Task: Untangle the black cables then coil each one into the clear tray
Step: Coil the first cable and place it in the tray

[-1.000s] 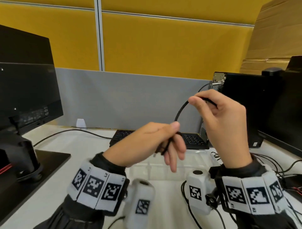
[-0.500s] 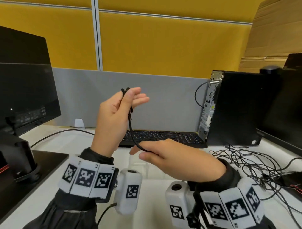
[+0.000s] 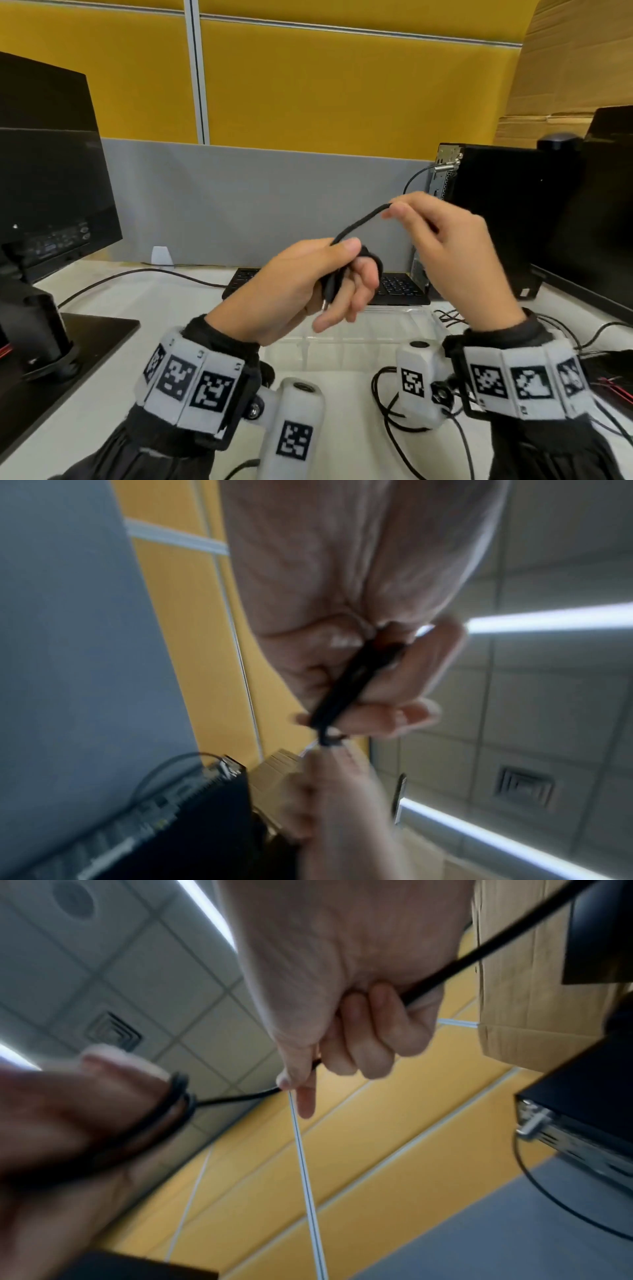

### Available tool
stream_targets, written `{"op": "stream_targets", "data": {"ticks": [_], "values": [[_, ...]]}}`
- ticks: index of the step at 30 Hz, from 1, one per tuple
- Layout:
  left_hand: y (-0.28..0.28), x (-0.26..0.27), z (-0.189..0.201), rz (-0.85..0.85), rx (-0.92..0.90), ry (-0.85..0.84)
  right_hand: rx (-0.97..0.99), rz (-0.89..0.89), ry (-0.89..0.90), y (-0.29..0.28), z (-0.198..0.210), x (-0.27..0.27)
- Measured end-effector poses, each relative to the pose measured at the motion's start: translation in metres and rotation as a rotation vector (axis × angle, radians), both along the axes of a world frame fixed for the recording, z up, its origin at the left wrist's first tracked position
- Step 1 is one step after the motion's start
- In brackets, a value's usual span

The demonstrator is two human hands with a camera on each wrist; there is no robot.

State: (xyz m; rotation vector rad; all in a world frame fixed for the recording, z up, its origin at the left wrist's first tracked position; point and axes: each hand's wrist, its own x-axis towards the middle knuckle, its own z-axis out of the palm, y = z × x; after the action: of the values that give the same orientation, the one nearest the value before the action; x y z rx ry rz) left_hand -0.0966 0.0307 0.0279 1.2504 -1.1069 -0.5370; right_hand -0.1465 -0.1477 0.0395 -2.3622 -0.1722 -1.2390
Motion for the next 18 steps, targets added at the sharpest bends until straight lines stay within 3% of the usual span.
{"op": "stream_targets", "data": {"ticks": [3, 6, 10, 13, 18], "values": [[0.000, 0.004, 0.000, 0.067, -0.112, 0.079, -0.028, 0.001, 0.348, -0.002, -0.014, 0.016], [0.002, 0.010, 0.000, 0.218, -0.196, 0.136, -0.127, 0.123, 0.706, 0.006, -0.022, 0.024], [-0.001, 0.024, -0.007, 0.448, -0.305, 0.094, -0.254, 0.286, 0.916, 0.030, -0.022, 0.018], [0.000, 0.033, -0.011, 0.657, -0.249, -0.101, -0.330, 0.259, 0.840, 0.037, -0.011, 0.003], [0.003, 0.034, -0.013, 0.659, -0.002, -0.282, -0.314, 0.053, 0.301, 0.026, 0.012, -0.021]]}}
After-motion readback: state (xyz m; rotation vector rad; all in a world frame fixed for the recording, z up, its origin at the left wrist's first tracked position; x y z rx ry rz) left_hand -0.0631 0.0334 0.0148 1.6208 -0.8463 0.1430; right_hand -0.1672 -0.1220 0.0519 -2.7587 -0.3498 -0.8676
